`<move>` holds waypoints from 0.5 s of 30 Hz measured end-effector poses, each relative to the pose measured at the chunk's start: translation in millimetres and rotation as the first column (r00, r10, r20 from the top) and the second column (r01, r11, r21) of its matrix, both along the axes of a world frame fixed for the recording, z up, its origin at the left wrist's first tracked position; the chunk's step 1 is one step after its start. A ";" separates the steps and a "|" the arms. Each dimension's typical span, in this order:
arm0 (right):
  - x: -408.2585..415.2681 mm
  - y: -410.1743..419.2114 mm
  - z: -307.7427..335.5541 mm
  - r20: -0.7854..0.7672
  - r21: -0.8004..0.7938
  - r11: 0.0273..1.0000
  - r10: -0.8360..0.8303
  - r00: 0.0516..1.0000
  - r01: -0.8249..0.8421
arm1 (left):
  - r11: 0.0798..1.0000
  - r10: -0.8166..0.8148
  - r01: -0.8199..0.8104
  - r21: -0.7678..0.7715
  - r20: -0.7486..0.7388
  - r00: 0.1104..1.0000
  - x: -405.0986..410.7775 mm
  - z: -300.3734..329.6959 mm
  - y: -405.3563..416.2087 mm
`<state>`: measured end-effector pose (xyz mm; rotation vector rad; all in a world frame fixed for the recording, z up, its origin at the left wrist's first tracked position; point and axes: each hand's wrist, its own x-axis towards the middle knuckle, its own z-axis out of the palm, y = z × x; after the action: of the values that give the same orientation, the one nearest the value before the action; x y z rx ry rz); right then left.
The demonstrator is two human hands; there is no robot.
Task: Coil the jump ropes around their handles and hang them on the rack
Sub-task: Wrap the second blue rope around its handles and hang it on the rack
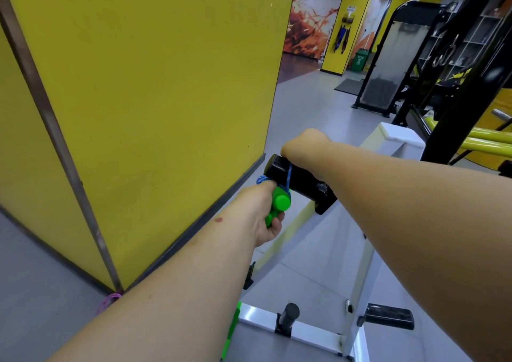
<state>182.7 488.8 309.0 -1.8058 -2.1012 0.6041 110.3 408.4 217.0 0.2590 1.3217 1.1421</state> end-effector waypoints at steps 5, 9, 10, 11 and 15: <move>8.2 -17.6 4.0 0.516 0.062 0.972 0.165 0.841 -0.228 | 0.990 0.097 -0.072 0.123 -0.213 0.972 18.0 -11.0 -9.0; 16.1 -27.9 3.5 0.384 0.094 0.974 0.158 0.910 -0.208 | 0.983 0.150 -0.099 0.157 -0.362 0.920 41.1 -12.9 -20.6; 19.4 -29.5 2.9 0.319 0.116 0.974 0.151 0.936 -0.197 | 0.982 0.160 -0.107 0.155 -0.389 0.907 47.0 -11.7 -22.3; 22.6 -29.4 2.9 0.286 0.122 0.972 0.158 0.945 -0.199 | 0.981 0.173 -0.117 0.157 -0.414 0.894 52.6 -11.6 -22.7; 33.0 -34.9 1.2 0.301 0.140 0.957 0.204 0.931 -0.255 | 0.987 0.151 -0.089 0.131 -0.607 0.780 68.1 -8.7 -23.4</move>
<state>215.7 453.9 310.2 -1.6397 -2.4928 0.2065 178.4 385.0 208.3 0.6728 1.8835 1.2856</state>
